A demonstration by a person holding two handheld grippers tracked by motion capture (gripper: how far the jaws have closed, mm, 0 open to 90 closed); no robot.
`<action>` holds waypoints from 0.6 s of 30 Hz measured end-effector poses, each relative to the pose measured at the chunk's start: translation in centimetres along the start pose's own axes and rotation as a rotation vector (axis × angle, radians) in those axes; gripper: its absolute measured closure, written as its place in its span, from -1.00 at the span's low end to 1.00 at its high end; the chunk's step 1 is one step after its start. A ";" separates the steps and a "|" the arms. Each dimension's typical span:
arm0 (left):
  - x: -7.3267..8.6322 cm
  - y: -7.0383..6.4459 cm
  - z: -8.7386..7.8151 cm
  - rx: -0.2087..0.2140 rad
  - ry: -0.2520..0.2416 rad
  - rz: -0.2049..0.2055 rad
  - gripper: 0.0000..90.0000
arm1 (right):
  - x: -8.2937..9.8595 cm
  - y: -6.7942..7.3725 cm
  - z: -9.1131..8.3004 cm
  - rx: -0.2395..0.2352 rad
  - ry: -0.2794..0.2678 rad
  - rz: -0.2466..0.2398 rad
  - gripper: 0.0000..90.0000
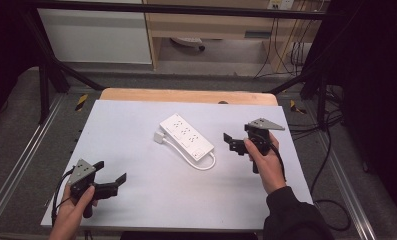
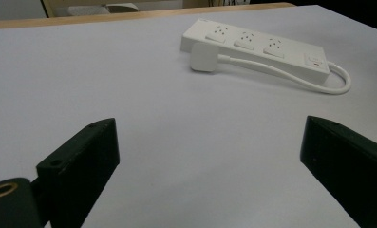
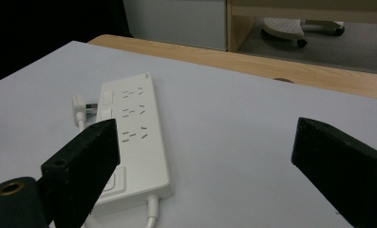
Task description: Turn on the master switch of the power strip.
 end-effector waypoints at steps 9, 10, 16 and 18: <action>0.1 0.0 0.0 -0.001 0.002 -0.002 -0.87 | 0.2 -1.1 -1.9 0.002 -0.024 0.009 -0.83; 0.1 0.0 0.0 0.000 0.002 -0.001 -0.87 | 0.2 -1.3 -2.1 0.004 -0.028 0.009 -0.83; 0.1 0.1 -0.1 -0.005 0.004 -0.002 -0.87 | 0.4 -1.8 -3.3 0.007 -0.047 0.001 -0.84; 0.1 0.1 -0.1 -0.004 0.003 -0.004 -0.87 | 0.4 -2.0 -3.7 0.009 -0.052 0.001 -0.84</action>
Point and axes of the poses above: each handheld gripper's, and its own axes: z roughly forward along the jaws, x roughly out of its underside, y roughly to its left, the point moved 10 cm from there along z, roughly forward along the jaws, and after that the axes turned 4 degrees about z, right-handed, at the moved point
